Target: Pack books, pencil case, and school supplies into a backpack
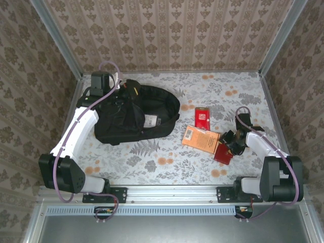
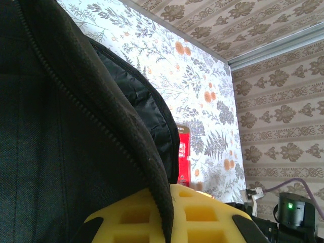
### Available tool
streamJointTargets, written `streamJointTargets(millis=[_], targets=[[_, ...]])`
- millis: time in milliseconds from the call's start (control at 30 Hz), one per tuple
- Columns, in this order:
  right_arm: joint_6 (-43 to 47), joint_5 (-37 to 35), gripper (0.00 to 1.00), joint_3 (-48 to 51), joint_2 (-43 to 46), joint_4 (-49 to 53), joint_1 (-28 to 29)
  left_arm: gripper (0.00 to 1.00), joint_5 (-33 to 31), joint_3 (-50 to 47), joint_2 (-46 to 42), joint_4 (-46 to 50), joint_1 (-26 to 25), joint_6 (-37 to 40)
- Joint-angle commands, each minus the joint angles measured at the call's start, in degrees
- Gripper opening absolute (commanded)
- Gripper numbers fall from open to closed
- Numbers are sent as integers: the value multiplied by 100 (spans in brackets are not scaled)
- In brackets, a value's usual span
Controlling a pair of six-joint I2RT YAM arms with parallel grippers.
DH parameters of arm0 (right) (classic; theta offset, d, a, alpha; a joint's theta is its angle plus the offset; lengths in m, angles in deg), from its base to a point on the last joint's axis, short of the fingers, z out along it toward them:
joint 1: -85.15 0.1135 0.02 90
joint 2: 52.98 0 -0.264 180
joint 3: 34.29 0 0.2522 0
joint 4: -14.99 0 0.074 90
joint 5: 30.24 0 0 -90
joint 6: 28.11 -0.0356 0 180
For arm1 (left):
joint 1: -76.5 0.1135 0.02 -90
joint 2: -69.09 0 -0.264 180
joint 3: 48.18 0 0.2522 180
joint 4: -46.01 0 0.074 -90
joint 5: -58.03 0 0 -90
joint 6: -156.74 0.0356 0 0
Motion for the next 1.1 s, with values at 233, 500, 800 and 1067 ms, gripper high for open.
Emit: streamJointTargets(millis=[233, 500, 800, 1067], targets=[[699, -767, 82, -449, 433, 1201, 60, 0, 101, -26, -120, -180, 24, 85], [323, -857, 93, -215, -62, 1066, 485, 1, 101, -16, -128, -164, 24, 94], [89, -1079, 96, -187, -449, 1035, 792, 1, 96, -8, -112, -149, 20, 114], [-268, -1121, 82, 154, -576, 1009, 792, 1, 81, -4, -94, -130, 24, 120]])
